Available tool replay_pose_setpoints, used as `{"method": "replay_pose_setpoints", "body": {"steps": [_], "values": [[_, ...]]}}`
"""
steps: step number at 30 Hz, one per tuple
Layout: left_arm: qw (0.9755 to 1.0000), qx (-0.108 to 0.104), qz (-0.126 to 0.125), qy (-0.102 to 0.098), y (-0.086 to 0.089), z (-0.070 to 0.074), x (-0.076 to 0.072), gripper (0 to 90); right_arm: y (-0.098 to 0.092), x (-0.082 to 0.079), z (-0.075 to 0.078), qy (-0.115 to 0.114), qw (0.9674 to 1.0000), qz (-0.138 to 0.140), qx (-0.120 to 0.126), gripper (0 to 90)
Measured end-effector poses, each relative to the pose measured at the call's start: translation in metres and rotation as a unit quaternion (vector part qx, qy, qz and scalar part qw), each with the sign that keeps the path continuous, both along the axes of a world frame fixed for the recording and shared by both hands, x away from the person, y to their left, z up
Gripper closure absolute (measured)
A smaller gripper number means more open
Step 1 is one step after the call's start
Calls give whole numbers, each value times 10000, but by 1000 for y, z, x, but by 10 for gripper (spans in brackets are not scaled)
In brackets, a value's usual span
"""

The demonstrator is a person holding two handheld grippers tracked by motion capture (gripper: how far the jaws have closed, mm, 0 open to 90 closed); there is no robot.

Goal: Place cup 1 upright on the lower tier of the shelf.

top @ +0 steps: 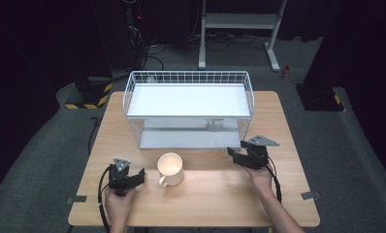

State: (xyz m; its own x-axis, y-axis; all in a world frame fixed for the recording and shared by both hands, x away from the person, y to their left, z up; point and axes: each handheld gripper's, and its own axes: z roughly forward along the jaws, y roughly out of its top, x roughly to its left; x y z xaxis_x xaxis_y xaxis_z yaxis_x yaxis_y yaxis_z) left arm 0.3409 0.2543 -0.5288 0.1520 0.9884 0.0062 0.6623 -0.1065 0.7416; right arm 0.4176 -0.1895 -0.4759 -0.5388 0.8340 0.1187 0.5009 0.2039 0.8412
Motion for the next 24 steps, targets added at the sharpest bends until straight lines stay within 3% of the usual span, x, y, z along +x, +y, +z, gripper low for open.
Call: {"method": "replay_pose_setpoints", "body": {"steps": [24], "values": [[10000, 10, -2, 11, 0, 0, 0, 224, -37, -20, 4, -124, 9996, -203, 160, 349]]}}
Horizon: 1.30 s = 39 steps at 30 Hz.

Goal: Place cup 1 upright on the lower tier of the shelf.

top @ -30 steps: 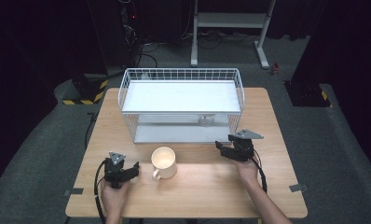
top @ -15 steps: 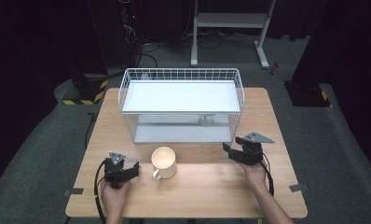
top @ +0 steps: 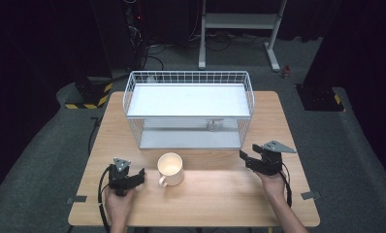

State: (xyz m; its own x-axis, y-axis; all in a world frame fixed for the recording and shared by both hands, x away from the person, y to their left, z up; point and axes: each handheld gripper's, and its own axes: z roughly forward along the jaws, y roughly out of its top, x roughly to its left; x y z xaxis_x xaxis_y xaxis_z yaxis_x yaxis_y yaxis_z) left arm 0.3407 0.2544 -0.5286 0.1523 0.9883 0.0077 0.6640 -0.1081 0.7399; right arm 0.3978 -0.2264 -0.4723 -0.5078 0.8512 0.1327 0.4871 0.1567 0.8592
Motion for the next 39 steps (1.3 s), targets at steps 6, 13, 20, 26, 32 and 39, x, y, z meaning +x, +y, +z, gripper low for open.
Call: {"method": "replay_pose_setpoints", "body": {"steps": [6, 13, 20, 26, 32, 39], "values": [[10000, 2, 2, -3, 0, 0, 0, 223, -10, -3, 0, -51, 9999, -100, 35, 348], [10000, 3, 1, -2, 0, 0, 0, 223, -24, -8, -1, -58, 9997, -237, 54, 348], [10000, 3, 2, -2, 0, 0, 0, 223, -34, -11, -4, -71, 9994, -350, 46, 348], [10000, 2, 2, -2, 0, 0, 0, 223, -41, -15, -7, -41, 9991, -420, -2, 347], [10000, 3, 2, -2, 0, 0, 0, 223, -52, -19, -16, 55, 9985, -536, 2, 350], [10000, 3, 2, -2, 0, 0, 0, 223, -59, -24, -24, 120, 9978, -632, -148, 350]]}}
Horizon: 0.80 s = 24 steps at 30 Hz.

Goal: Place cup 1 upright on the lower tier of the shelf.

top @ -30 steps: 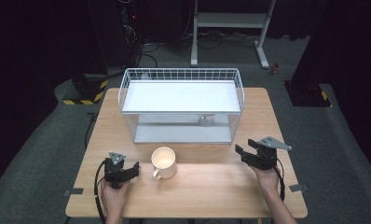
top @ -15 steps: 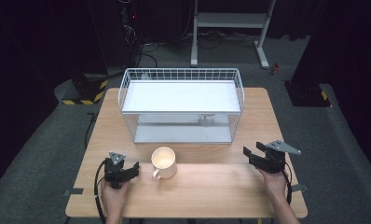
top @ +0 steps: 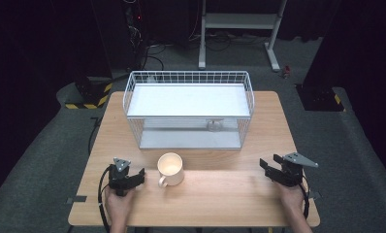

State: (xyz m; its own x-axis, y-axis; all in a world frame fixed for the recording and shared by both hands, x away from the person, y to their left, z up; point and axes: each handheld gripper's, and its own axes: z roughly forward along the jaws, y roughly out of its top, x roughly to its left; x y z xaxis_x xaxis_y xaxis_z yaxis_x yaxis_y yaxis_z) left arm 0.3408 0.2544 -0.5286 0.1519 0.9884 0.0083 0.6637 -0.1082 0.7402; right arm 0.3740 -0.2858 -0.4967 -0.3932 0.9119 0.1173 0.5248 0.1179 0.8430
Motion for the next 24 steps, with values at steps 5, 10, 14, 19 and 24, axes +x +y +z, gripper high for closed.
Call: {"method": "replay_pose_setpoints", "body": {"steps": [5, 10, 14, 19, 24], "values": [[10000, 1, -1, 1, 0, 0, 0, 223, -2, -2, -7, 29, 9998, -55, -196, 351], [10000, 1, -1, 1, 0, 0, 0, 223, -4, -5, -15, 154, 9992, -93, -349, 356], [10000, 1, -1, 0, 0, 0, 0, 223, -7, -7, -19, 193, 9987, -97, -455, 354], [10000, 1, -1, 1, 0, 0, 0, 223, -9, -9, -23, 312, 9981, -178, -498, 348], [10000, 0, 0, 0, 0, 0, 0, 223, -10, -10, -24, 426, 9973, -232, -542, 351]]}}
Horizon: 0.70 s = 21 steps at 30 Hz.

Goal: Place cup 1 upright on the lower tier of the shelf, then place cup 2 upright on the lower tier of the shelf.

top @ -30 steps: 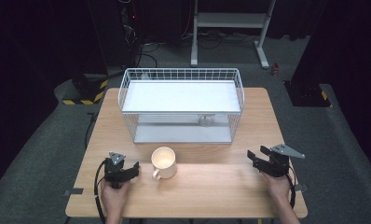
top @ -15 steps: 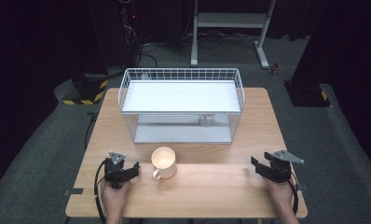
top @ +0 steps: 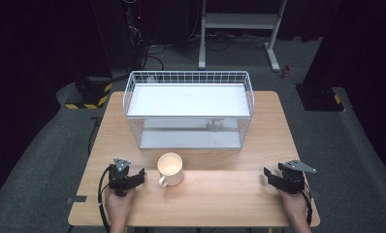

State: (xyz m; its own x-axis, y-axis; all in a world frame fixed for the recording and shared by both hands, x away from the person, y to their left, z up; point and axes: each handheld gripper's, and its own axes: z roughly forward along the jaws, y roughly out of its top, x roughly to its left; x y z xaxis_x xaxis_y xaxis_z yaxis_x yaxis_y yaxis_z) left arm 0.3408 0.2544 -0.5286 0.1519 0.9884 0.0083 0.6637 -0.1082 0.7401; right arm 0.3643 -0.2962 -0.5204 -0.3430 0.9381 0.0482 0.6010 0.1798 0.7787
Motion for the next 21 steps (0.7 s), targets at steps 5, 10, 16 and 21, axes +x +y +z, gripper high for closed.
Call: {"method": "replay_pose_setpoints", "body": {"steps": [5, 10, 16, 21], "values": [[10000, 0, -2, 1, 0, 0, 0, 223, 4, 3, -2, 242, 9987, -12, -453, 338], [10000, 18, -35, 16, 0, 0, 1, 223, 4, 4, -3, 277, 9986, -109, -444, 292], [9996, 3, -290, 73, -2, -1, 3, 145, 5, 4, -3, 285, 9986, -110, -435, 290], [9987, -141, -491, 88, -6, 1, 2, 127, 5, 4, -3, 277, 9986, -110, -428, 290]]}}
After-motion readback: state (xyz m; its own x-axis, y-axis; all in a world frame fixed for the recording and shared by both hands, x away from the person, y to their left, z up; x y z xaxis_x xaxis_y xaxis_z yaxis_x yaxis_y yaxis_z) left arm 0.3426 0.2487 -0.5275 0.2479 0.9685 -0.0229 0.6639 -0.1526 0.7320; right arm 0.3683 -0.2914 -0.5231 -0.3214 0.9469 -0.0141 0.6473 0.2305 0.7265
